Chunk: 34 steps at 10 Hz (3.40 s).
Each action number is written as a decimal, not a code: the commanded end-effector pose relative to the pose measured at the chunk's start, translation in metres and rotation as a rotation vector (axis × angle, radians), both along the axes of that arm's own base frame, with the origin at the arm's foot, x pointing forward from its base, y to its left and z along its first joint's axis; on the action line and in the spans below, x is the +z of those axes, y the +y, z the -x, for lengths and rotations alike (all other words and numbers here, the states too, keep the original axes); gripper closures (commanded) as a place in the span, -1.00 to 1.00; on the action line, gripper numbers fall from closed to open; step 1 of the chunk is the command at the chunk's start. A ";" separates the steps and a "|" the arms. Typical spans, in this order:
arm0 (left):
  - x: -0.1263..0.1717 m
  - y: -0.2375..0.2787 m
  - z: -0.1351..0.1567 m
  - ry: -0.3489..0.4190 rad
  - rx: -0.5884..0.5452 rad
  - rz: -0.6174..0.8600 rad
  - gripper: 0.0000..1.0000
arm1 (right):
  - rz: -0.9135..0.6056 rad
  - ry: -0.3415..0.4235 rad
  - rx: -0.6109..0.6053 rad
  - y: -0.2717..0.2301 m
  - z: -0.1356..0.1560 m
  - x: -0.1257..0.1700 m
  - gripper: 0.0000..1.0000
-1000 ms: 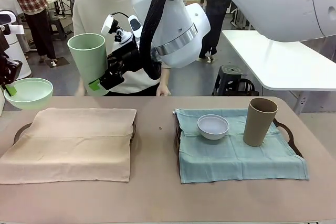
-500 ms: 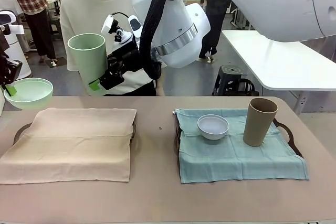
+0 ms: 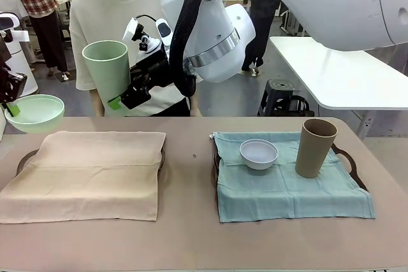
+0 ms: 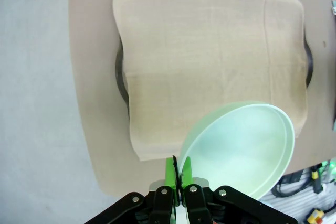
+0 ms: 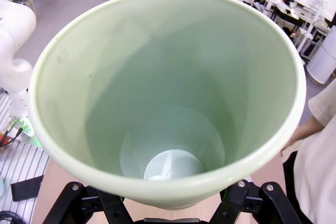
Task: Set up a tray with a mat and arrange the tableware.
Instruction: Place the Picnic Bowl and Reusable plastic cup back onto the Handle tray in front of the human's position.
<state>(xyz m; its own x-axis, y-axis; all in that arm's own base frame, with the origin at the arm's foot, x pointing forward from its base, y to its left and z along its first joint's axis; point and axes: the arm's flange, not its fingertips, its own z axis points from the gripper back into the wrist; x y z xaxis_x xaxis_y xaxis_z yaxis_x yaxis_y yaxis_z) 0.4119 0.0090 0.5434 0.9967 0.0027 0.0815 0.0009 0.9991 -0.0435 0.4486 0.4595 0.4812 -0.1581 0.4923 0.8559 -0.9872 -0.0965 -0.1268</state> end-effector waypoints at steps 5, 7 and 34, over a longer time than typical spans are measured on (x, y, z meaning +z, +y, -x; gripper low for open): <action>-0.043 0.006 -0.021 0.038 -0.043 0.035 0.92 | -0.077 0.079 0.052 0.004 -0.024 -0.058 -0.59; -0.068 0.009 -0.032 0.040 -0.050 0.057 0.92 | -0.085 0.103 0.070 0.011 -0.028 -0.084 -0.59; -0.184 -0.005 -0.080 0.064 -0.059 0.045 -0.13 | 0.065 0.091 0.109 0.023 -0.042 -0.205 -1.00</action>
